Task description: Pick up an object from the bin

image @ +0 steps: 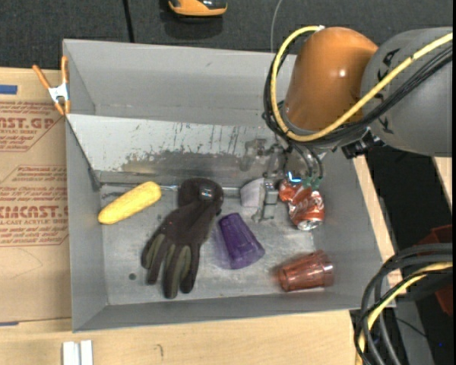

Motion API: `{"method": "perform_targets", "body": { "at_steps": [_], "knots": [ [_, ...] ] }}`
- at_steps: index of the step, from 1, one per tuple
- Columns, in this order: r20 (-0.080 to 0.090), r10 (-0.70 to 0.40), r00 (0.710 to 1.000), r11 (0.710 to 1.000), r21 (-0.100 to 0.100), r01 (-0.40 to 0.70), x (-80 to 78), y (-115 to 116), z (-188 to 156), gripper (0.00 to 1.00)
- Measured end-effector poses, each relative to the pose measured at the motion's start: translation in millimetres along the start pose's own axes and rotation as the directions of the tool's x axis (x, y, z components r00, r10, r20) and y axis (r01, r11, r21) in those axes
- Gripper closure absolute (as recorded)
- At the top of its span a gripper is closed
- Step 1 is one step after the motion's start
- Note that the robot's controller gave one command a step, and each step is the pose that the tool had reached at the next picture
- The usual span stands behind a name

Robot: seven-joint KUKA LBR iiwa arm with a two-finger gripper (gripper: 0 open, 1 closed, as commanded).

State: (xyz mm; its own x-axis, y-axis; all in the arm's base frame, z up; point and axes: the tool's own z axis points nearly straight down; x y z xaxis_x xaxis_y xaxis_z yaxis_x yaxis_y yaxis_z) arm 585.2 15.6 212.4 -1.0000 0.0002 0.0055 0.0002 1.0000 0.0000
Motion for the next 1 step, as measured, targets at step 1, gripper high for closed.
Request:
{"method": "perform_targets", "body": {
  "at_steps": [1],
  "knots": [
    [0.008, 0.0, 1.0, 1.0, 0.0, 0.0, -1.4, 0.0, -5.0, 0.0]
  ]
}}
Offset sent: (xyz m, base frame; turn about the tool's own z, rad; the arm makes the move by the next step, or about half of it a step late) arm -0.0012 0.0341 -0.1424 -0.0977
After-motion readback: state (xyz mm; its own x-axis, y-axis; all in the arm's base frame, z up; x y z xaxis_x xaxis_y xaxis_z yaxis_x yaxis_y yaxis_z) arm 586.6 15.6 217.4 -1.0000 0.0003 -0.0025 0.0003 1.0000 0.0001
